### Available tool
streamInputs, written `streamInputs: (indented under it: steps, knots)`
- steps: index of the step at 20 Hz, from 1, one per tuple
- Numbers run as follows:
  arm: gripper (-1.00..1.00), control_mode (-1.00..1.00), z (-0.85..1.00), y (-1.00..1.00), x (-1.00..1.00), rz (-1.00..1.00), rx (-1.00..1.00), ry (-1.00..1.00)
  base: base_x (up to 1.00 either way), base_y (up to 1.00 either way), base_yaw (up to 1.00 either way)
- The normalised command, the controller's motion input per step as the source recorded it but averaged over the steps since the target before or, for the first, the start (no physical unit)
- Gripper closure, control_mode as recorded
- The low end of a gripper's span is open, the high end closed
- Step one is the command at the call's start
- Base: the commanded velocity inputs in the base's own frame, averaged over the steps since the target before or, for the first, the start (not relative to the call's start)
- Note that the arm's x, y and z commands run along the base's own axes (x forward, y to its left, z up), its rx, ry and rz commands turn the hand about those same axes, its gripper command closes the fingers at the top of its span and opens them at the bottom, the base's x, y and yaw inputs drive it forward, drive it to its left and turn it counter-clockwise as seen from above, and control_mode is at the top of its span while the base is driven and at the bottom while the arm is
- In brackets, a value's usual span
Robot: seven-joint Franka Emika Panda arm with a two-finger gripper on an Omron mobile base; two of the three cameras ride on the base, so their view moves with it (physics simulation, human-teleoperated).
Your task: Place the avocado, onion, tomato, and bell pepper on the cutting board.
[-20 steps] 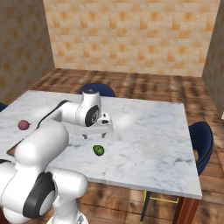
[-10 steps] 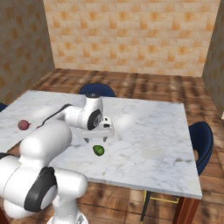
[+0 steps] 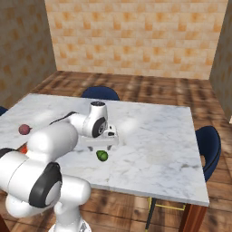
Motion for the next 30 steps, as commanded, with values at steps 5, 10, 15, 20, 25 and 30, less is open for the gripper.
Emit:
streamInputs:
  steps: [5,10,15,20,25,30]
  knots:
    - [-1.00,-1.00,-0.22,0.00,0.10,0.00,0.00,0.03,0.00,0.00,0.00]
    - [-1.00,-1.00,-0.20,0.00,0.03,0.00,0.00,0.04,0.00,0.00,0.00]
    - [-1.00,-1.00,-0.19,-0.01,0.06,0.00,0.00,0.03,0.00,0.00,0.00]
    - [-1.00,-1.00,-0.18,-0.06,0.11,0.00,0.00,0.01,0.00,0.00,0.00]
    - [-1.00,-1.00,-0.19,-0.04,0.12,0.00,0.00,0.00,0.00,0.00,0.00]
    - [1.00,-1.00,-0.16,-0.01,0.01,0.00,0.00,0.03,0.00,0.00,0.00]
